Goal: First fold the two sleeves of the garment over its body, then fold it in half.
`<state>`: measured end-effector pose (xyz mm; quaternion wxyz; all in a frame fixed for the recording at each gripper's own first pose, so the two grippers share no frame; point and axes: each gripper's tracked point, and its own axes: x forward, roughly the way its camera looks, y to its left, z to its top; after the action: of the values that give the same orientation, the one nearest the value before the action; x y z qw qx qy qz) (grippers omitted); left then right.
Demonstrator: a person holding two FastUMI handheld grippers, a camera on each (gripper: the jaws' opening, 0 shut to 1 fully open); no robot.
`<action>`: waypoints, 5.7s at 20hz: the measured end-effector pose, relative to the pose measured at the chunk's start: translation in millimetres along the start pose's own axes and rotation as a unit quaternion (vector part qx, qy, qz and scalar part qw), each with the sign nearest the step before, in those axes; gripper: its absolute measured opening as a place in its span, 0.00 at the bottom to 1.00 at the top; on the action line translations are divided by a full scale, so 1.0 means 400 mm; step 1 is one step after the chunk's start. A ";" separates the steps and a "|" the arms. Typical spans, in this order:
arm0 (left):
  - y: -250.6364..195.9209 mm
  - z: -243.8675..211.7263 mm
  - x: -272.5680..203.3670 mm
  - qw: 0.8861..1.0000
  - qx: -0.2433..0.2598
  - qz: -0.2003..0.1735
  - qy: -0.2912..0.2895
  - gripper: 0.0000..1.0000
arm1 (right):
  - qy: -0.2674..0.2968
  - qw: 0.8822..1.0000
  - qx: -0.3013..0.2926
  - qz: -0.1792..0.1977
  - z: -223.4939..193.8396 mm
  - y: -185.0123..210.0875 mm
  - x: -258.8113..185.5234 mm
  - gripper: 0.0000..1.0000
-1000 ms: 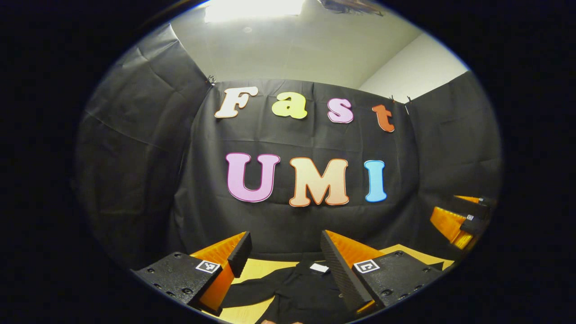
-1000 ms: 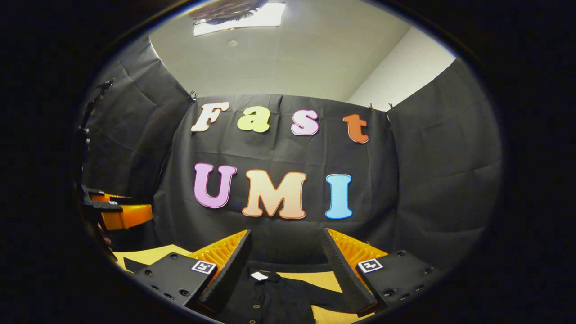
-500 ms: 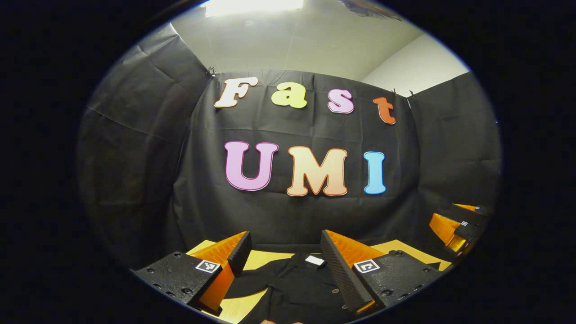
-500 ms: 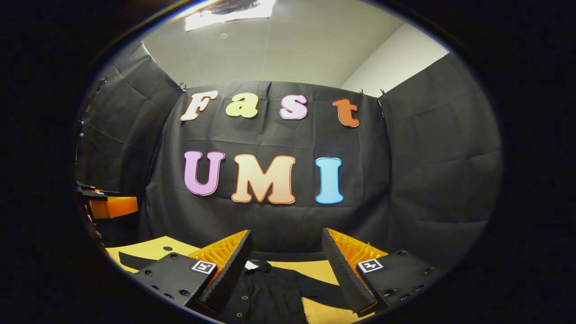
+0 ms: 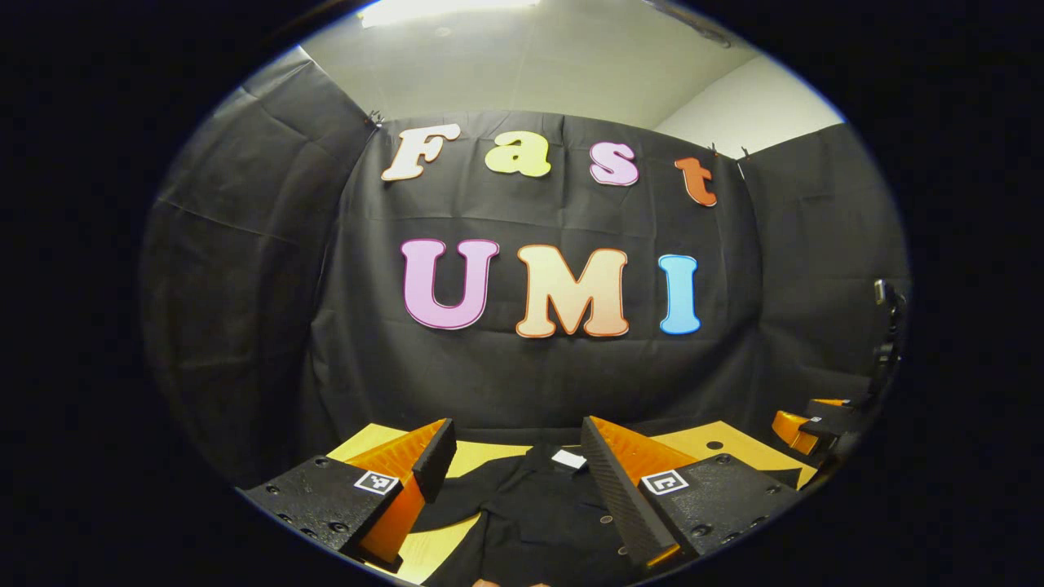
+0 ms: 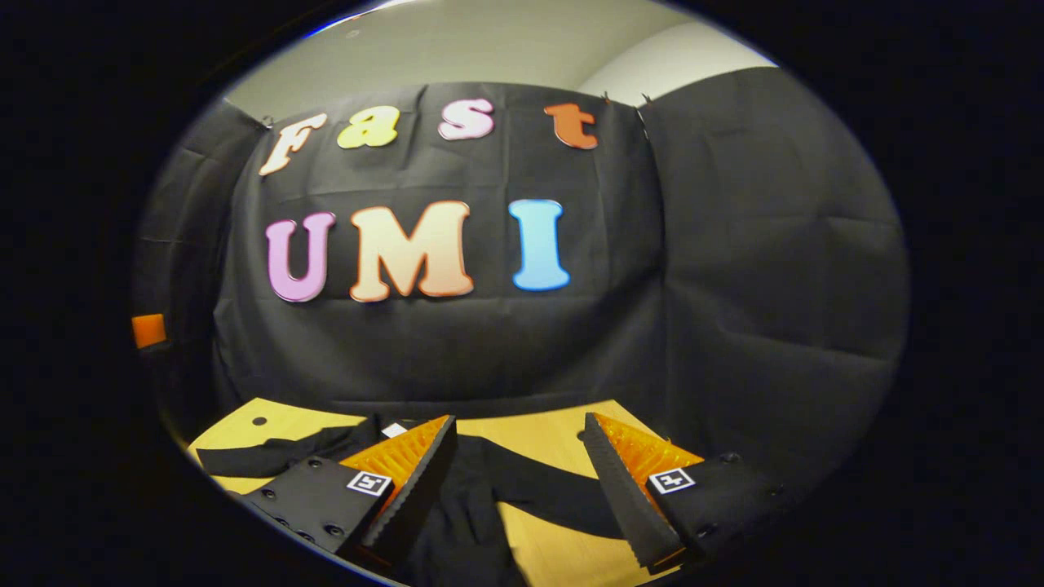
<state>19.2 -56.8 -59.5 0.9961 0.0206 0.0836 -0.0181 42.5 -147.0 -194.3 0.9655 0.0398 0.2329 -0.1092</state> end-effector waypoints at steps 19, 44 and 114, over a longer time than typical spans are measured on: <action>-0.108 -0.111 0.052 0.997 0.017 -0.019 0.078 0.90 | 0.306 0.925 0.131 -0.185 -0.517 -0.382 0.236 0.99; -0.008 -0.105 0.005 0.997 0.011 0.020 0.073 0.91 | 0.379 0.885 0.194 -0.191 -0.576 -0.381 0.266 0.03; 0.758 -0.837 -0.167 0.854 -0.120 0.307 0.402 0.92 | 0.061 0.973 -0.042 0.217 0.088 0.623 0.033 1.00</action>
<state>-90.2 263.1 -366.6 0.8252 -0.0691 0.4682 0.3084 126.5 88.7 -162.6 0.9508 0.0557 0.2820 0.1153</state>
